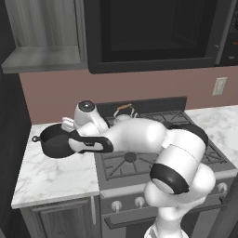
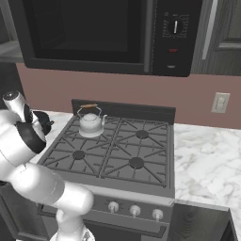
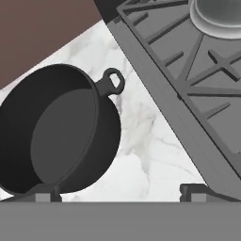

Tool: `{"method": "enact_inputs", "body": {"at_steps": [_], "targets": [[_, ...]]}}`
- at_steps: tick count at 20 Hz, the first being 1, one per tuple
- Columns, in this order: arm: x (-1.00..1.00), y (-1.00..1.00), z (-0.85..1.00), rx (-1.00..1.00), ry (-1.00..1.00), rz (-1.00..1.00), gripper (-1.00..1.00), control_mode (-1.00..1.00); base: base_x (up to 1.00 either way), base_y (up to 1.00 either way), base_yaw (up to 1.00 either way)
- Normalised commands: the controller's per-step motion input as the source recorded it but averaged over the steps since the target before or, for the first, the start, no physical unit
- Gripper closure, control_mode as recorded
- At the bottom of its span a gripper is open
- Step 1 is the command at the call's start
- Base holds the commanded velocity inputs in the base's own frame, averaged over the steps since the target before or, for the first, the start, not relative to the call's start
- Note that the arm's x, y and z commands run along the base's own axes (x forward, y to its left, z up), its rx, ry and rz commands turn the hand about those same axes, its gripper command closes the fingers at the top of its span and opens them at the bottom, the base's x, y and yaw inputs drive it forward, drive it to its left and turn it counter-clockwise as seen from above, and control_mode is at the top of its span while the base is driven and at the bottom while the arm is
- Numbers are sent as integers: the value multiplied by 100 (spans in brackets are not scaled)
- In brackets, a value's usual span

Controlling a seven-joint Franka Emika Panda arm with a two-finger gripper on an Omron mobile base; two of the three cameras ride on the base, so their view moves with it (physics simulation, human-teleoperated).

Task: Pick the kettle from the cabinet and place it on a stove burner. Then pick the pot from the counter and place it on another stove burner. Finally, turn both burners on.

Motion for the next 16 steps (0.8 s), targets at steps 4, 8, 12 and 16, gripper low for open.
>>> {"method": "enact_inputs", "body": {"at_steps": [4, 8, 12, 16], "targets": [[12, 14, -18, 0, 2, -2, -100, -100, 0, 0, 0], [16, 13, -21, 0, 1, -3, -100, -100, 0, 0, 0], [15, 12, -20, 0, 2, -2, -100, -100, 0, 0, 0], [15, 9, -18, 0, 3, -2, -100, -100, 0, 0, 0]]}}
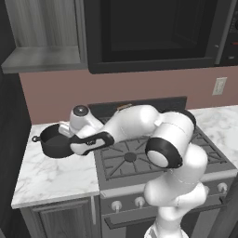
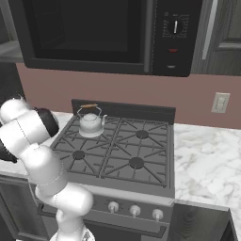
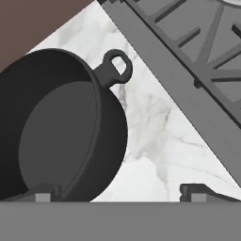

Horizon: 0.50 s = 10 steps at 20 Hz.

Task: Pick the kettle from the cabinet and place it on a stove burner. Then pick the pot from the counter and place it on another stove burner. Finally, turn both burners on.

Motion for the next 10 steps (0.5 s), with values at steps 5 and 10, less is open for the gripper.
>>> {"method": "enact_inputs", "body": {"at_steps": [5, 10], "targets": [[16, 8, -11, 0, 4, -2, -100, -100, 0, 0, 0], [16, 10, -6, 0, 6, -2, -100, -100, 0, 0, 0]]}}
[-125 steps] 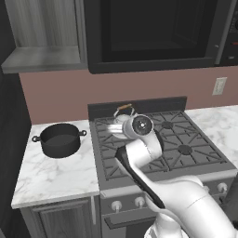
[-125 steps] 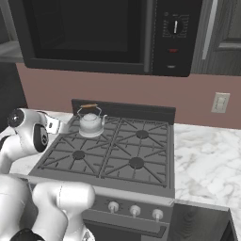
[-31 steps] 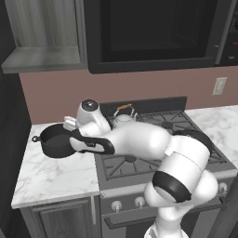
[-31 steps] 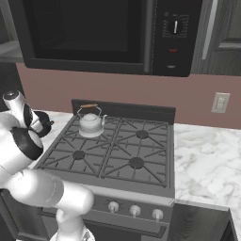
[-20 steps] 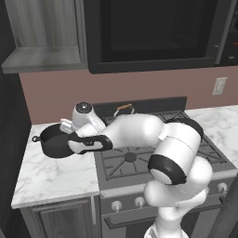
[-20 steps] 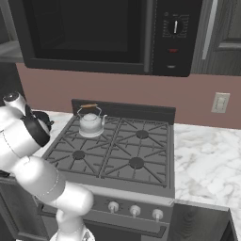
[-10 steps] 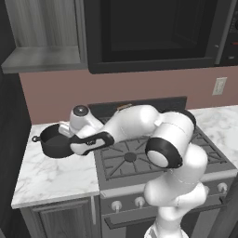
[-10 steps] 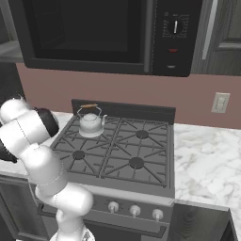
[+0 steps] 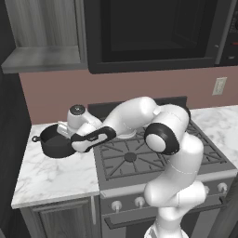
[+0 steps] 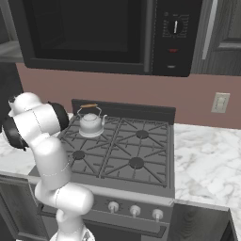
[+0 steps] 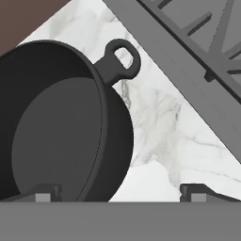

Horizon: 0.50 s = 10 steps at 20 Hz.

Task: Pick the kettle from the cabinet and place it on a stove burner. Then pick the pot from the counter and place it on another stove burner. Finally, turn both burners on.

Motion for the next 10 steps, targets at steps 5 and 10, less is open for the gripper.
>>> {"method": "enact_inputs", "body": {"at_steps": [5, 10], "targets": [[14, 10, -10, 0, 6, -2, -100, -100, 0, 0, 0], [13, 8, -12, 0, 6, -2, -100, -100, 0, 0, 0]]}}
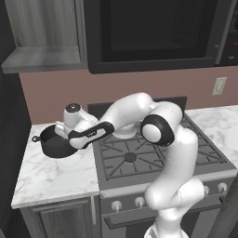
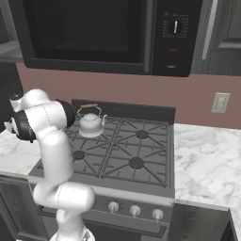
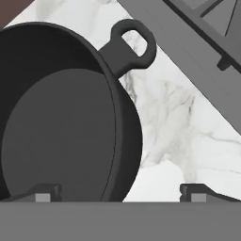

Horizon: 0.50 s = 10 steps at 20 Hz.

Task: Pick the kettle from the cabinet and place it on a stove burner. Then pick the pot from the counter and place it on another stove burner. Finally, turn both burners on.

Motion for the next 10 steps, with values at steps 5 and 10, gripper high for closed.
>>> {"method": "enact_inputs", "body": {"at_steps": [5, 10], "targets": [[10, 8, -14, 0, 6, -2, -100, -100, 0, 0, 0], [10, 10, -15, 0, 4, -1, -100, -100, 0, 0, 0]]}}
